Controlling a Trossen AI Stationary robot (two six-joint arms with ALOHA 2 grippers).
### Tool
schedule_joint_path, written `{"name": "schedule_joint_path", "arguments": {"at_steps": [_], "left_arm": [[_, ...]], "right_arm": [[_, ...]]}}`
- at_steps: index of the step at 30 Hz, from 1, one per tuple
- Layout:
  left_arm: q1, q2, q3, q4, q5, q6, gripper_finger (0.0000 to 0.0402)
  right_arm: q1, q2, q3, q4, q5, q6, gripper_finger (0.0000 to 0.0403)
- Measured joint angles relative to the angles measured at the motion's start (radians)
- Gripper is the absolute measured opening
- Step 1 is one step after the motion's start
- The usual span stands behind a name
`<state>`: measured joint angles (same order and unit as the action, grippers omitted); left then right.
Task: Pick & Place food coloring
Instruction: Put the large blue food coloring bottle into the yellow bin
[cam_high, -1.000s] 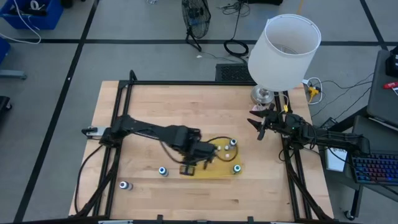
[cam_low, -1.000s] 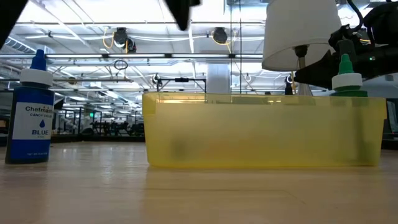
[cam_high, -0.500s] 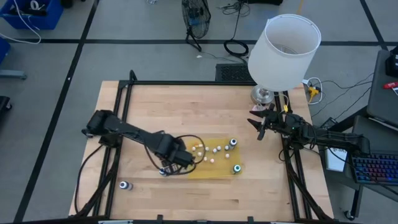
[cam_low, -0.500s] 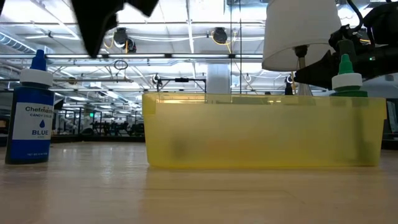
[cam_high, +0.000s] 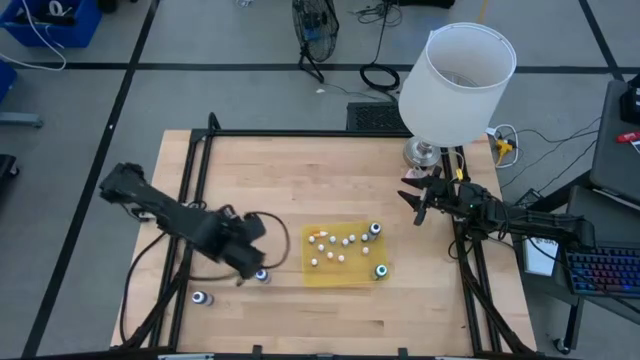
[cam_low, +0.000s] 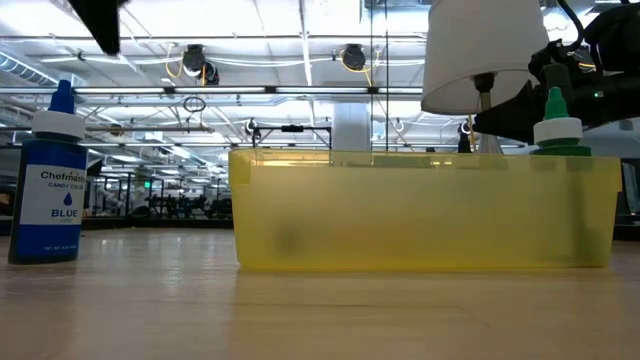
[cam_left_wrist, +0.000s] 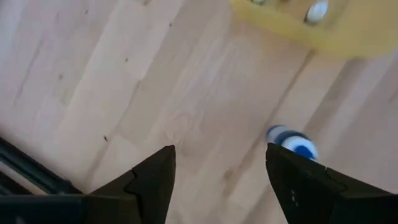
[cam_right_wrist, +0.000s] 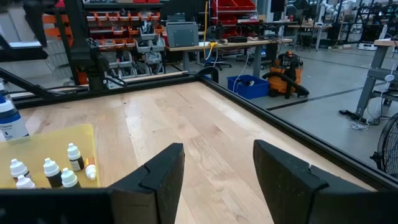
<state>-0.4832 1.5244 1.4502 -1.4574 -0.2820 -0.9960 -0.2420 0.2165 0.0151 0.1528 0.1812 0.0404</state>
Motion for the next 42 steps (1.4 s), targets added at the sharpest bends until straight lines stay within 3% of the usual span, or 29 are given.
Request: {"name": "schedule_joint_path", "arguments": {"at_steps": [6, 11, 19, 32, 38, 42], "left_arm": [[-0.012, -0.122, -0.029, 0.029, -0.010, -0.208, 0.0251], [-0.022, -0.114, -0.069, 0.047, 0.027, 0.035, 0.0251], [0.028, -0.105, -0.097, 0.127, 0.188, -0.014, 0.0251], [0.044, -0.073, -0.099, 0.291, 0.249, 0.034, 0.0251], [0.033, 0.021, -0.099, 0.289, 0.231, 0.082, 0.0251], [0.029, 0.097, -0.099, 0.279, 0.275, 0.160, 0.0251]], "right_arm": [[0.000, 0.000, 0.000, 0.000, 0.000, 0.000, 0.0181], [0.000, 0.000, 0.000, 0.000, 0.000, 0.000, 0.0181], [0.000, 0.000, 0.000, 0.000, 0.000, 0.000, 0.0181], [0.000, 0.000, 0.000, 0.000, 0.000, 0.000, 0.0181], [0.000, 0.000, 0.000, 0.000, 0.000, 0.000, 0.0181], [0.000, 0.000, 0.000, 0.000, 0.000, 0.000, 0.0181]]}}
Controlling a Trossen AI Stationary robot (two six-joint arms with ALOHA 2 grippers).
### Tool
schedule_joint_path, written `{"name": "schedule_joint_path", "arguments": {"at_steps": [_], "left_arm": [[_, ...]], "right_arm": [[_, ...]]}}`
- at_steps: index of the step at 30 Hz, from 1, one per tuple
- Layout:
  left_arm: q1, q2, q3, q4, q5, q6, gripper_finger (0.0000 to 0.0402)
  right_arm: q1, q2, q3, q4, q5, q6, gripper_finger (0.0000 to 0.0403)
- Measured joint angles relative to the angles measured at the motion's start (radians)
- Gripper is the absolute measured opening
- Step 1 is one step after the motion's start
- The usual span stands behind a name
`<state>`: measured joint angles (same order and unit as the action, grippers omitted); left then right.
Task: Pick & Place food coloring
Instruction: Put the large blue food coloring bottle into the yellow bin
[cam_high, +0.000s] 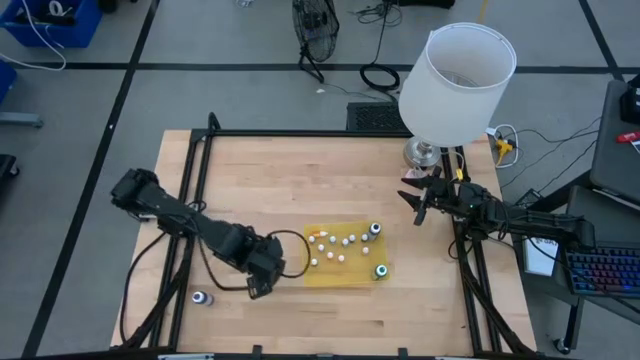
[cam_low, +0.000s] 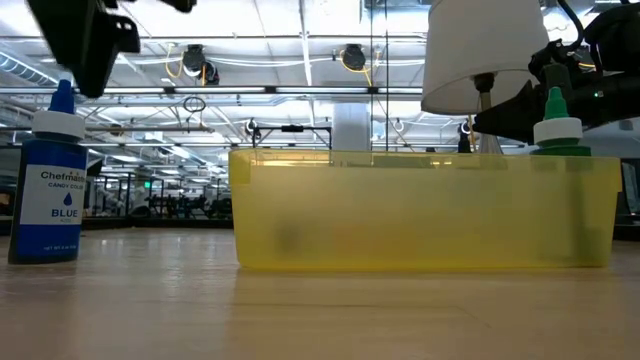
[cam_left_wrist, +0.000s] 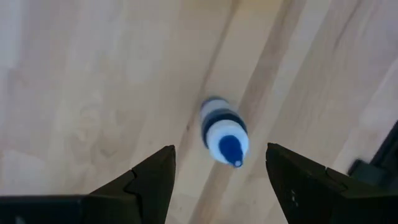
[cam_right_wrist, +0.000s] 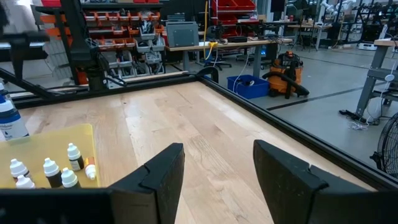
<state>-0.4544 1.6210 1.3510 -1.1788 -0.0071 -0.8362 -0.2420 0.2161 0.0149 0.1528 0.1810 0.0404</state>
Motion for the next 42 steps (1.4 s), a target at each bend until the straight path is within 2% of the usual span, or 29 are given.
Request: {"name": "schedule_joint_path", "arguments": {"at_steps": [9, 28, 37, 42], "left_arm": [[0.004, 0.094, 0.000, 0.002, 0.033, 0.070, 0.0250], [-0.054, 0.143, 0.000, 0.014, 0.006, 0.086, 0.0250], [-0.066, 0.143, -0.104, 0.092, 0.020, 0.097, 0.0250], [-0.065, 0.143, -0.118, 0.091, -0.001, 0.099, 0.0250]], "right_arm": [[0.000, 0.000, 0.000, 0.000, 0.000, 0.000, 0.0181], [0.000, 0.000, 0.000, 0.000, 0.000, 0.000, 0.0181], [0.000, 0.000, 0.000, 0.000, 0.000, 0.000, 0.0181], [0.000, 0.000, 0.000, 0.000, 0.000, 0.000, 0.0181]]}}
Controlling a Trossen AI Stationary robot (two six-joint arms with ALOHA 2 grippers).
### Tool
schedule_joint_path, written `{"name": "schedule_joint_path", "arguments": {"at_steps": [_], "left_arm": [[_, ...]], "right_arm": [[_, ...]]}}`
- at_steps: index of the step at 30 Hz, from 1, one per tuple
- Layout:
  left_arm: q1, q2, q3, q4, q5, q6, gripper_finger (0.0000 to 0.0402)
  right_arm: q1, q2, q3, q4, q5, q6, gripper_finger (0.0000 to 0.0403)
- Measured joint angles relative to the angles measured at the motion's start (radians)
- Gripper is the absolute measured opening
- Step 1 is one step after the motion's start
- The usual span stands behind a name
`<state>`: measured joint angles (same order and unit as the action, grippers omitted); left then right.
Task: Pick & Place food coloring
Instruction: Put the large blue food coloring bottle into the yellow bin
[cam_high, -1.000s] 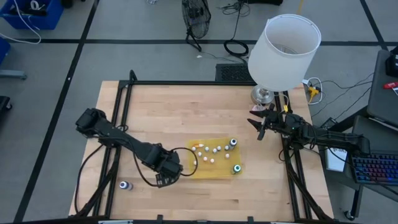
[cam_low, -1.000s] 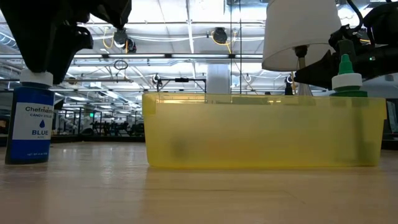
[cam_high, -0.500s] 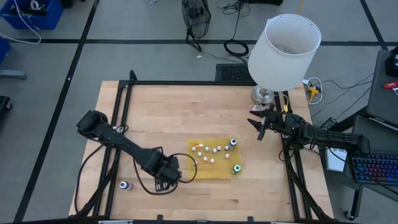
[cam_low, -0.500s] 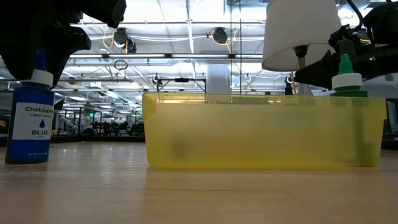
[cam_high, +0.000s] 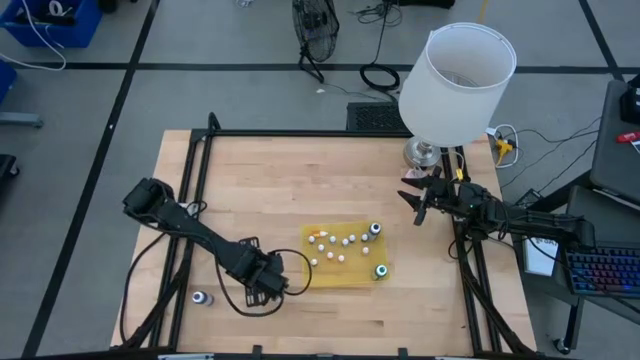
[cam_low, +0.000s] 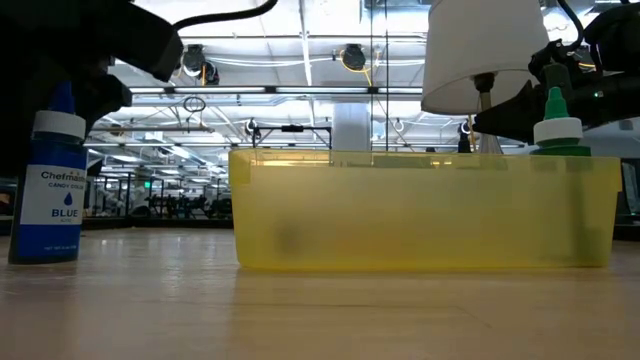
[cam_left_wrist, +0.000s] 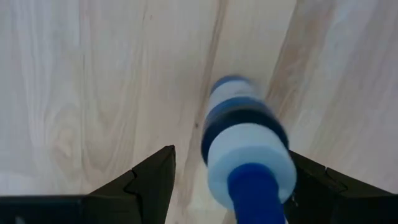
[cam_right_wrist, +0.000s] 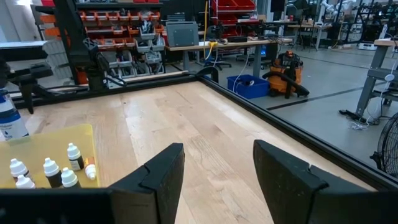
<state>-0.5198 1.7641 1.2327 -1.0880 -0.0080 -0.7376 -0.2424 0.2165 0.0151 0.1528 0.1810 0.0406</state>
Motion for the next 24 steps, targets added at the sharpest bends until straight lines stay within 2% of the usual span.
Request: {"name": "schedule_joint_path", "arguments": {"at_steps": [9, 24], "left_arm": [[0.000, 0.000, 0.000, 0.063, -0.001, 0.030, 0.0250], [0.000, 0.000, 0.000, 0.075, -0.002, 0.036, 0.0250]], "right_arm": [[0.000, 0.000, 0.000, 0.000, 0.000, 0.000, 0.0181], [0.000, 0.000, 0.000, 0.000, 0.000, 0.000, 0.0181]]}}
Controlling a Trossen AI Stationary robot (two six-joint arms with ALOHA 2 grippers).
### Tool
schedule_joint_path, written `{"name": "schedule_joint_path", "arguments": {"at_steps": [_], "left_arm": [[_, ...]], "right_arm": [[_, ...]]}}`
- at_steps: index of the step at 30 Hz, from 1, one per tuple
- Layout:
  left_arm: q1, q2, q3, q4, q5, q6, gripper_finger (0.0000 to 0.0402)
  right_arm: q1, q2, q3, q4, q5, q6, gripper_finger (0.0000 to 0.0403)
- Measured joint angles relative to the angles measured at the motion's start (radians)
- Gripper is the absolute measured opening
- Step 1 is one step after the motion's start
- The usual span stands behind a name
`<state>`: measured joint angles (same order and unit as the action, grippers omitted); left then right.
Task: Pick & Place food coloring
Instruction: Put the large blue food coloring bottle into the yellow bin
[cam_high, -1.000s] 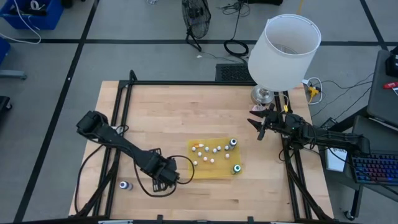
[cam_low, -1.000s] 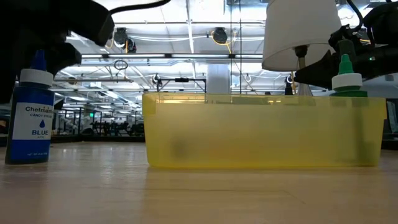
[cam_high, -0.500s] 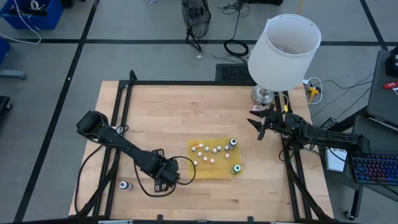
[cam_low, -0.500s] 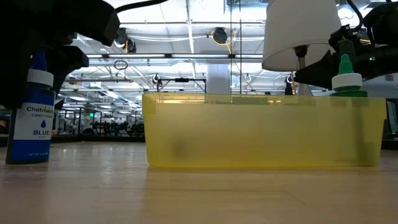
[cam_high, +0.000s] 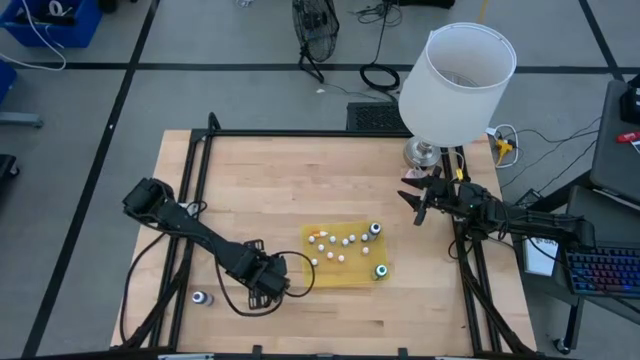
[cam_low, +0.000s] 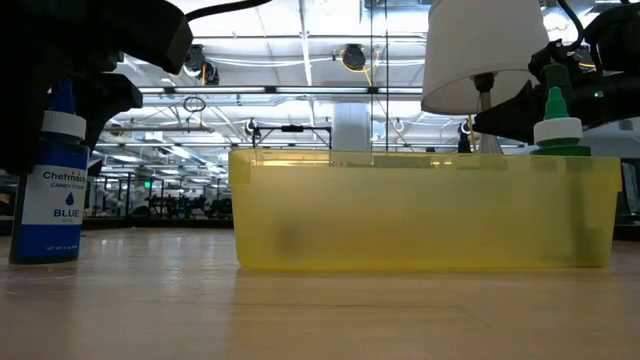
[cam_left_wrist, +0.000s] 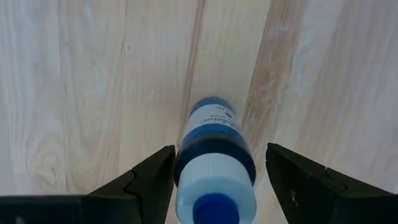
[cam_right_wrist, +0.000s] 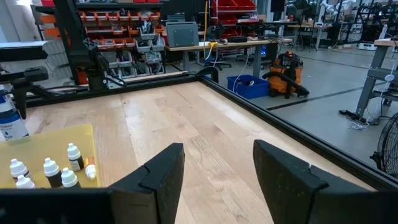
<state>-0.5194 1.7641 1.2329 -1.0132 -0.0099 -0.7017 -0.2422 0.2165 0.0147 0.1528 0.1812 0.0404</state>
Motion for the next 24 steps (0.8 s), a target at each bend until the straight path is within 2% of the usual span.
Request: {"name": "schedule_joint_path", "arguments": {"at_steps": [20, 24], "left_arm": [[0.000, 0.000, 0.000, 0.020, -0.017, -0.002, 0.0250], [0.000, 0.000, 0.000, 0.020, -0.017, -0.002, 0.0233]], "right_arm": [[0.000, 0.000, 0.000, 0.000, 0.000, 0.000, 0.0181], [0.000, 0.000, 0.000, 0.000, 0.000, 0.000, 0.0181]]}}
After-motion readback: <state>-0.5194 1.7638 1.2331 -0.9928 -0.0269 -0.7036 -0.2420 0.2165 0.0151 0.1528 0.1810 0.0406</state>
